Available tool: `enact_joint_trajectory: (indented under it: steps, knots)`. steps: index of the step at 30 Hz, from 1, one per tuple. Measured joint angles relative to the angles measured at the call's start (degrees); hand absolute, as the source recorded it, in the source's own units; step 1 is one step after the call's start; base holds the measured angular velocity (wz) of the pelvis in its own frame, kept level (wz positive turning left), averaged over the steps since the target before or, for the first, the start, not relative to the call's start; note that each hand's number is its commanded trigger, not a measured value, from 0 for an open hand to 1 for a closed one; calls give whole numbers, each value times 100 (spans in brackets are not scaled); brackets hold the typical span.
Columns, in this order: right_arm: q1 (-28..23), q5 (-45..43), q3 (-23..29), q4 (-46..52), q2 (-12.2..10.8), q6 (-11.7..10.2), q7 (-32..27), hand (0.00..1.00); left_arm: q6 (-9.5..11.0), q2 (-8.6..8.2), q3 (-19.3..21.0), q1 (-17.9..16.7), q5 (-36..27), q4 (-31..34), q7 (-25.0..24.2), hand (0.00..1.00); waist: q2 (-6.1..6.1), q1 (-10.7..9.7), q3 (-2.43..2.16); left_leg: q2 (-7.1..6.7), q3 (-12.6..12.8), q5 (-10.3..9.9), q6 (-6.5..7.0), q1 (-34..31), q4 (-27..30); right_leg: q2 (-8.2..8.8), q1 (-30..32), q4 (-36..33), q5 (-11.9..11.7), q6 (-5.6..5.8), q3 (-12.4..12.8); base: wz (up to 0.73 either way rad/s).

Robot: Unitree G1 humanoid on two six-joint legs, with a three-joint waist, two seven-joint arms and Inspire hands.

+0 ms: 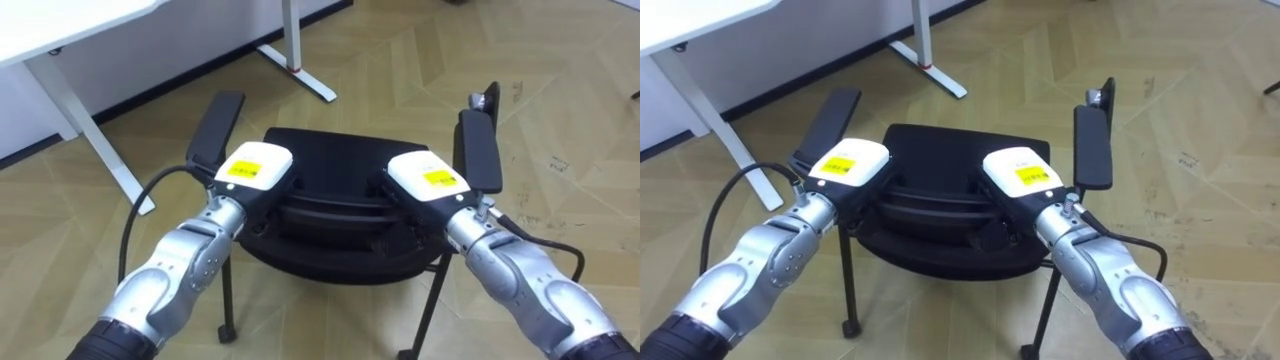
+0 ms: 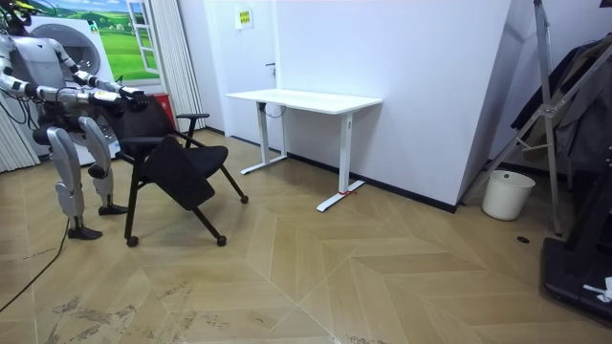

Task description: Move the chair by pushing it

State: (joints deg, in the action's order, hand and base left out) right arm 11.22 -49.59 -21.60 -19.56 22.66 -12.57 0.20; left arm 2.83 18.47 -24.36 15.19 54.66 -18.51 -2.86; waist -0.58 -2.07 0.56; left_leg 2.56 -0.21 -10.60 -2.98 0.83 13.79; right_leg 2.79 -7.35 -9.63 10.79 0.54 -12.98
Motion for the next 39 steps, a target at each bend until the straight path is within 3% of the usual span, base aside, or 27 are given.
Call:
enact_joint_trajectory:
  steps: [7, 10, 11, 12, 16, 19, 21, 23, 25, 27, 28, 29, 30, 31, 32, 35, 39]
  knots:
    - [-33, 7, -67, -142, -37, -1, -154, 100, 33, -16, -10, -32, 1, -84, 29, 100, -46, -46, -28, 6, -2, 0, 0, 68, 3, 5, -87, -5, 6, 7, -80, 4]
    - [81, 54, -186, -326, -47, -9, -219, 100, 42, -22, -9, -20, 5, -192, 117, 100, -80, -80, -18, 13, 26, -1, 0, 12, 152, 8, -111, -24, 15, 1, -124, 5]
    - [79, 63, -187, -356, -60, -9, -223, 100, 104, -20, -9, 5, 9, -273, 161, 100, -126, -76, 4, 19, 82, -6, 1, -28, 271, 10, -130, -53, 58, -6, -128, 14]
    - [93, 65, -187, -438, -109, -8, -246, 100, 193, -22, -8, 58, 9, -427, 253, 100, -159, -69, 25, 59, 224, -65, 30, -84, 476, 10, -134, -179, 148, -32, -154, 16]
    - [160, 63, -155, -691, -258, 2, -266, 100, 345, -95, -9, 314, 7, -888, 275, 100, -204, -114, 37, 266, 589, -329, 23, -460, 1453, 24, 29, -846, 611, -118, -347, 31]
    - [98, 82, -180, -719, -262, -1, -272, 100, 364, -109, -53, 307, -28, -976, 273, 100, -198, -237, 48, 486, 872, -345, 38, -762, 2186, 38, 32, -1247, 933, -209, -512, 36]
    - [94, 75, -197, -747, -261, -2, -295, 100, 360, -130, -60, 294, -30, -1026, 296, 100, -156, -243, 56, 597, 874, -337, 49, -886, 2492, -18, 12, -1353, 1001, -281, -576, 14]
    - [98, 49, -211, -746, -241, -5, -301, 100, 359, -159, -60, 257, -56, -1067, 359, 100, -99, -243, 41, 689, 880, -235, 168, -1179, 2913, -48, -20, -1454, 1082, -346, -587, 13]
    - [90, 48, -220, -649, -131, -9, -296, 100, 359, -218, -58, 252, -83, -1076, 406, 100, -83, -246, 53, 631, 923, -234, 187, -1509, 2881, -37, 64, -1532, 1155, -393, -585, 1]
    - [90, 48, -240, -639, -6, -39, -322, 100, 374, -328, -69, 253, -112, -1189, 511, 100, 11, -144, 41, 460, 1116, -128, 218, -1761, 2083, 5, 65, -1548, 1219, -369, -565, -33]
    - [82, 48, -241, -640, 18, -39, -333, 100, 378, -355, -70, 254, -112, -1213, 517, 100, 35, -82, 39, 438, 1176, -50, 220, -1763, 1818, 9, 46, -1550, 1244, -335, -531, -53]
    - [55, 48, -245, -655, 29, -39, -398, 100, 394, -366, -78, 252, -112, -1240, 531, 100, 50, 11, 38, 364, 1186, 206, 328, -1788, 1435, 26, 24, -1559, 1306, -254, -461, -55]
    - [34, 48, -247, -659, 34, -39, -469, 100, 415, -343, -102, 253, -111, -1213, 580, 100, 15, 106, -7, 329, 1174, 468, 365, -1804, 1298, 82, 32, -1557, 1336, -190, -457, -43]
    - [49, 49, -246, -650, 30, -38, -555, 100, 439, -290, -110, 289, -111, -1156, 620, 100, -24, 97, -29, 243, 1146, 642, 467, -1834, 1230, 134, 68, -1573, 1365, -125, -456, -22]
    - [77, 49, -245, -651, 33, -36, -597, 100, 442, -272, -111, 332, -111, -1130, 624, 100, -13, 88, -51, 197, 1150, 678, 503, -1850, 1226, 173, 100, -1615, 1383, -98, -442, -4]
    - [195, 47, -246, -662, 22, 16, -778, 100, 447, -214, -113, 551, -118, -1130, 629, 100, -164, 84, -73, -5, 1276, 602, 732, -1876, 1318, 397, 207, -1729, 1463, 82, -306, -12]
    - [417, 6, -243, -672, 53, 88, -882, 100, 458, -205, -88, 838, -179, -1212, 625, 100, -304, 95, -68, -200, 1533, 44, 887, -1945, 1782, 791, 357, -2244, 1711, 348, -223, -22]
